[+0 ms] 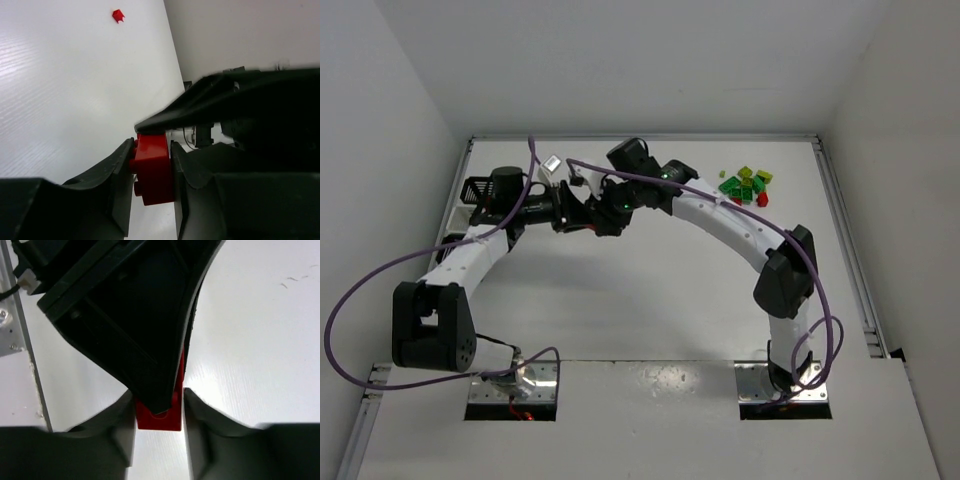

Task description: Sort the legos into containers by color

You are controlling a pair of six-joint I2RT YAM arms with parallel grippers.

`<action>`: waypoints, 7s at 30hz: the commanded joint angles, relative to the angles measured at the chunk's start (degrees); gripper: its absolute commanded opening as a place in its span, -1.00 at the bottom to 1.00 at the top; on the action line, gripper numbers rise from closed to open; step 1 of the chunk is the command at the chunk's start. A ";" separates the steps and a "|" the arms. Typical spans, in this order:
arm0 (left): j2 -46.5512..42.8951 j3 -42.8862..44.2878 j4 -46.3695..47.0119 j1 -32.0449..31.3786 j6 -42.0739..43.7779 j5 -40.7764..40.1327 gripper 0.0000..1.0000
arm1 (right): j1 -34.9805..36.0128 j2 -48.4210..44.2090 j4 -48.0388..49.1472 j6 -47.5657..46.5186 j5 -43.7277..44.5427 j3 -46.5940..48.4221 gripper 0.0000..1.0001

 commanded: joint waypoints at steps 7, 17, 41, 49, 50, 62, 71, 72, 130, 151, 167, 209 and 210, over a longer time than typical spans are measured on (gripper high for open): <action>0.53 10.57 -10.37 9.01 12.09 2.99 -0.79 | -3.11 -13.49 5.85 2.45 0.68 -10.36 0.64; 19.16 52.49 -44.30 18.60 46.10 -30.91 -0.89 | -11.72 -23.34 7.09 2.97 10.00 -29.53 0.65; 33.67 56.30 -44.76 21.85 52.53 -57.66 -0.70 | -40.54 -16.59 1.99 7.55 5.27 -30.17 0.57; 35.52 55.24 -44.24 21.85 50.78 -59.41 -0.20 | -48.90 -11.14 -0.29 8.60 4.12 -22.71 0.57; 36.04 55.24 -44.23 21.85 50.78 -59.41 0.01 | -50.30 -10.43 -0.90 8.60 4.12 -21.82 0.57; 28.07 56.56 -41.25 23.00 48.06 -46.18 0.35 | -57.77 -3.75 -0.30 8.08 3.59 -15.66 0.44; 11.71 48.30 -38.79 20.36 41.99 -31.48 0.41 | -59.01 8.46 -2.75 3.95 3.94 -5.82 0.41; 11.01 48.30 -38.78 20.36 41.99 -30.94 0.41 | -58.40 9.17 -2.75 3.34 4.81 -5.82 0.41; -0.16 15.08 -25.69 4.02 28.99 10.20 0.83 | -30.37 -19.66 0.41 0.17 -40.43 -21.20 -0.90; -0.69 4.97 -5.03 -3.37 1.65 10.72 0.91 | -7.42 -11.30 1.38 -0.72 -17.51 -12.15 -0.87; -0.69 1.71 -0.99 -4.43 -3.10 10.20 0.50 | -2.15 -10.07 2.34 -0.71 -10.39 -9.34 -0.87; 7.73 24.36 -38.28 11.12 35.01 -3.89 -1.00 | -6.62 -30.54 7.34 0.43 9.91 -31.02 0.27; 10.27 27.52 -40.08 12.17 37.31 -7.78 -1.00 | -8.11 -31.16 8.22 0.43 10.70 -34.44 0.27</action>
